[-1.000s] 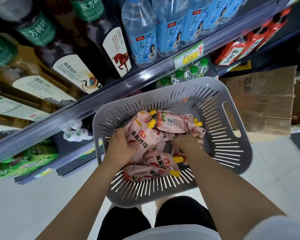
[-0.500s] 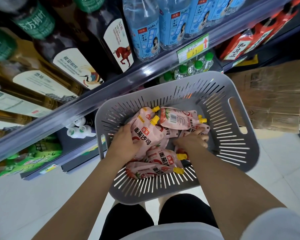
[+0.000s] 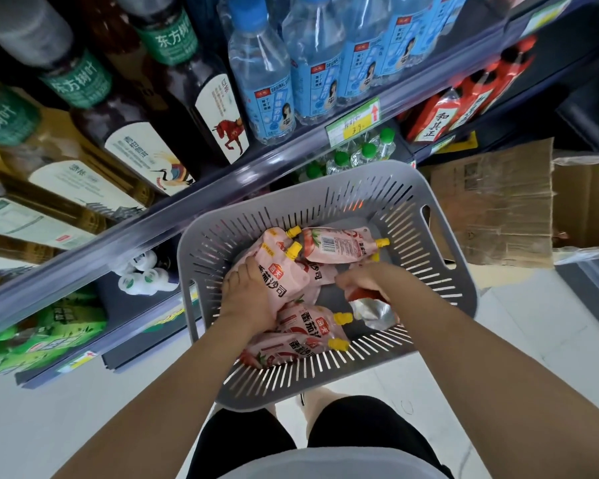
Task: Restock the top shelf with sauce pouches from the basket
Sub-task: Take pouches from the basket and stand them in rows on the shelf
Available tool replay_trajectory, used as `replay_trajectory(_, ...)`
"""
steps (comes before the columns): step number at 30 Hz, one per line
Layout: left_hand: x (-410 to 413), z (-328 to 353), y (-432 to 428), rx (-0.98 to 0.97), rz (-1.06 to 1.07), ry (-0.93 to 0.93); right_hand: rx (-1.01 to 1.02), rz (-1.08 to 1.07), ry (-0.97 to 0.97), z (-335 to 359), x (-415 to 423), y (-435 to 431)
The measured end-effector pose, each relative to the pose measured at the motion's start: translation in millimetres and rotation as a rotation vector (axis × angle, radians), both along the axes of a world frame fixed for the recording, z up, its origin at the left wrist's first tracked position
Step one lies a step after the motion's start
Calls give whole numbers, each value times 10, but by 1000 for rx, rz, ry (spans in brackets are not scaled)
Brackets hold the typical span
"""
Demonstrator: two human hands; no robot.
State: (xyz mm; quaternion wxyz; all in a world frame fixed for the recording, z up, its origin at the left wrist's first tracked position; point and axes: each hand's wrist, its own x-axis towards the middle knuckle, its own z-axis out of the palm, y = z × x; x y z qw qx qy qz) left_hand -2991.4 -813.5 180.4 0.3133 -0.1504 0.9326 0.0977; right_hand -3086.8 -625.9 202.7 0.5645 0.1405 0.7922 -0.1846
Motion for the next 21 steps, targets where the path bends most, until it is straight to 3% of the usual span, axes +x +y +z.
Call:
replay_trajectory(2,-13,17,52,-46,-51,21,-25,91,-84,191,-7,10)
replay_trajectory(7,-62,107,83,-114,-179,-9,-53,177,-78,470,30,112)
replay_trajectory(14,-263,149,101,-4,3,-46,-124,-220,3,559,89,341)
replay_trajectory(21,-283,113,246,-66,41,-91,-479,-585,-34,710,111,376)
